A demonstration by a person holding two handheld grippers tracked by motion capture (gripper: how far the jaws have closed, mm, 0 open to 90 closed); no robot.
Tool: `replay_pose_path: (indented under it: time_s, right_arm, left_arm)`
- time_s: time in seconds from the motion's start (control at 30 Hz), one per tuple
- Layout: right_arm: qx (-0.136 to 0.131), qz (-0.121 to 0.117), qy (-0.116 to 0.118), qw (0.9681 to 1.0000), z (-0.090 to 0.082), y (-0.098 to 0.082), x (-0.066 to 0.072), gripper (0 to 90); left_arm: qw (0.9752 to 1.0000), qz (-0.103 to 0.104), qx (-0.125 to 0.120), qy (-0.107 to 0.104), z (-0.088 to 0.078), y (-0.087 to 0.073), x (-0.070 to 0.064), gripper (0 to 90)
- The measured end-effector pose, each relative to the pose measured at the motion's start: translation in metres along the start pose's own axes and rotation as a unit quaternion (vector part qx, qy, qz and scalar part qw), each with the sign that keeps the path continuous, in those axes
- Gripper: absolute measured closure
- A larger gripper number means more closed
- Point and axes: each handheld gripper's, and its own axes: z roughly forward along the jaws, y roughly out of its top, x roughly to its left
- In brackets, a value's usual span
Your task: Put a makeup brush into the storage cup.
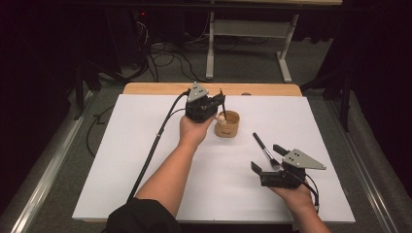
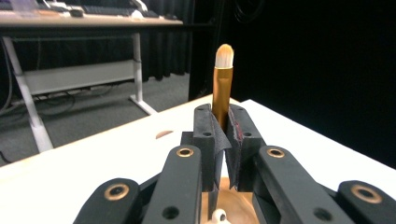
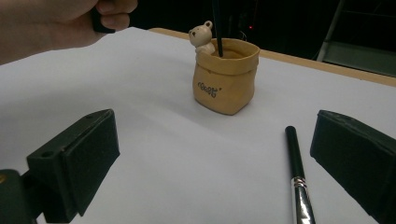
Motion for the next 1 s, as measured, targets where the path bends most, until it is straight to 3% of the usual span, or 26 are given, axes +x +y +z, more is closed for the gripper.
replay_pose_path:
  time_s: [0.53, 1.0]
  right_arm:
    - [0.0, -0.001, 0.003, 1.0, 0.0, 0.0, 0.001, 3.2]
    - [0.001, 0.0, 0.006, 1.0, 0.0, 0.0, 0.002, 3.4]
  left_arm:
    - [0.9996, -0.019, 0.018, 0.007, 0.009, -0.011, 0.0, 83.3]
    - [0.9991, -0.006, 0.039, 0.015, 0.013, -0.018, -0.001, 83.0]
